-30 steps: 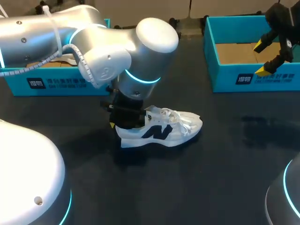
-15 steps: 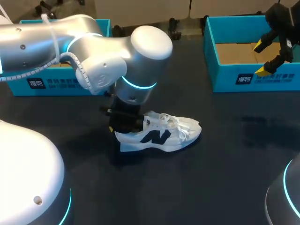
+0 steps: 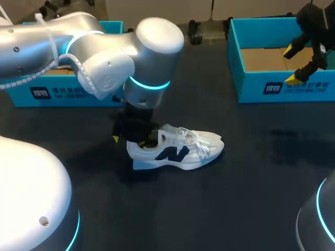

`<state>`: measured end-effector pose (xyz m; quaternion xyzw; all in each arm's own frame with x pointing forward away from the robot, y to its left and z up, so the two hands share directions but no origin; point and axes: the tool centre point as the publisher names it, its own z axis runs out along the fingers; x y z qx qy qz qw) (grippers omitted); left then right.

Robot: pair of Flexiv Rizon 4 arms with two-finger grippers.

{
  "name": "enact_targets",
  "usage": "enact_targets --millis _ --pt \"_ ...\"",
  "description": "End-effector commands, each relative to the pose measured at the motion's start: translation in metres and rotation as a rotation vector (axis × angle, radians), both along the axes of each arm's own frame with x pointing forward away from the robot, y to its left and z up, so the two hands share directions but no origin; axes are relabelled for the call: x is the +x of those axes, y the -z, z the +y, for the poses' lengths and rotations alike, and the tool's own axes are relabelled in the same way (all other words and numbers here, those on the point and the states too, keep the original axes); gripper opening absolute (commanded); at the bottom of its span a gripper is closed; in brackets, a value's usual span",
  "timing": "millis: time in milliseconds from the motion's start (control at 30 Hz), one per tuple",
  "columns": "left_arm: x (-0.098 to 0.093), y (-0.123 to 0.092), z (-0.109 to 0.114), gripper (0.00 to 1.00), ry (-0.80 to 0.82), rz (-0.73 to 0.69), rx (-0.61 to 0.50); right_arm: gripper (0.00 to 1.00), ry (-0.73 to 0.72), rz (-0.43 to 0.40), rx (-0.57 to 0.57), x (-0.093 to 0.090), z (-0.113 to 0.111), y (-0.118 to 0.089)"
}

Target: Take the shoe out of the shoebox, open the shoe tongue, remove and reinsert the insole, then place the shoe into the shoebox

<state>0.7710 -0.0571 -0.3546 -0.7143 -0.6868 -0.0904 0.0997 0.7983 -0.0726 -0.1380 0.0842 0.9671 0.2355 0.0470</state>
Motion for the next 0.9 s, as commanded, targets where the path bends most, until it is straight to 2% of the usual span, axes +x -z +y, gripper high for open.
enact_targets --millis 33,400,567,767,900 --pt "0.000 -0.020 0.011 1.00 -0.011 -0.002 -0.059 1.00 0.000 0.003 -0.003 0.001 0.001 0.000" --pt "0.006 -0.062 0.015 1.00 -0.126 0.028 -0.205 1.00 0.000 0.003 -0.003 0.001 0.001 0.000" --pt "0.007 -0.073 0.026 1.00 -0.278 0.051 -0.287 1.00 0.000 0.003 -0.003 0.001 0.001 0.000" --pt "0.005 -0.085 0.052 1.00 -0.471 0.088 -0.419 1.00 0.000 0.003 -0.003 0.001 0.001 0.000" --pt "0.004 -0.087 0.055 1.00 -0.475 0.101 -0.436 1.00 0.000 0.003 -0.003 0.001 0.001 0.000"
